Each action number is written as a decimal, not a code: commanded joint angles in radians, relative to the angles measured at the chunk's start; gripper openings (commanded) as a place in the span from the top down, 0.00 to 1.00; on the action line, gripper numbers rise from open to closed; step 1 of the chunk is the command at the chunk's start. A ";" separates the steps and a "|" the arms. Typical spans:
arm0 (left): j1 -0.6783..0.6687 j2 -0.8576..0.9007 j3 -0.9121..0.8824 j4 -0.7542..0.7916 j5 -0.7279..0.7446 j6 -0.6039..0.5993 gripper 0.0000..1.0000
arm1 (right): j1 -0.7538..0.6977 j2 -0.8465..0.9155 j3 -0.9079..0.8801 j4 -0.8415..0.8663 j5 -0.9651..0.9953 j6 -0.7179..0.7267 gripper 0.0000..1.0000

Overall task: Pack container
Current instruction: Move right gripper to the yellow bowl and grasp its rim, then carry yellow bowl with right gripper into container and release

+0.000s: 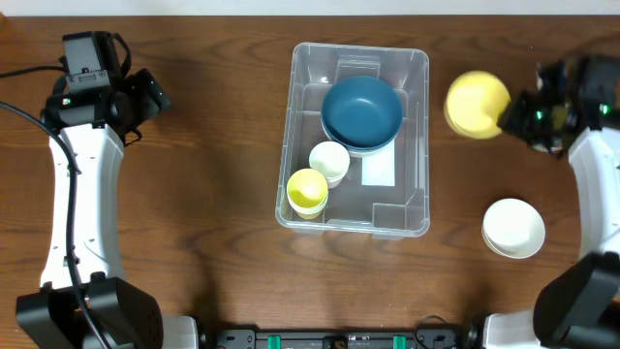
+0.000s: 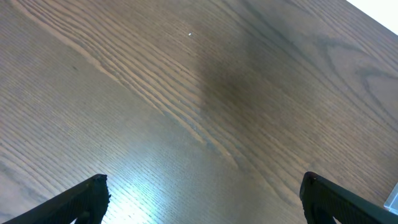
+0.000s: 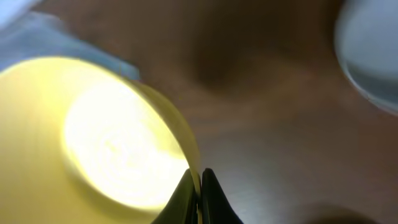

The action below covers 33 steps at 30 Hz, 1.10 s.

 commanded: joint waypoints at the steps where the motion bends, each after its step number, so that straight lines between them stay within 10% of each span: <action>1: 0.003 -0.008 0.008 -0.002 -0.012 0.002 0.02 | 0.113 -0.050 0.132 -0.083 0.016 -0.061 0.99; 14: 0.003 -0.008 0.008 -0.002 -0.012 0.002 0.02 | 0.602 -0.050 0.065 -0.234 0.345 0.019 0.98; 28: 0.003 -0.008 0.008 -0.002 -0.012 0.002 0.02 | 0.644 -0.050 -0.140 -0.184 0.360 0.039 0.95; 33: 0.003 -0.008 0.008 -0.002 -0.012 0.002 0.02 | 0.644 -0.053 -0.136 -0.169 0.358 0.014 0.59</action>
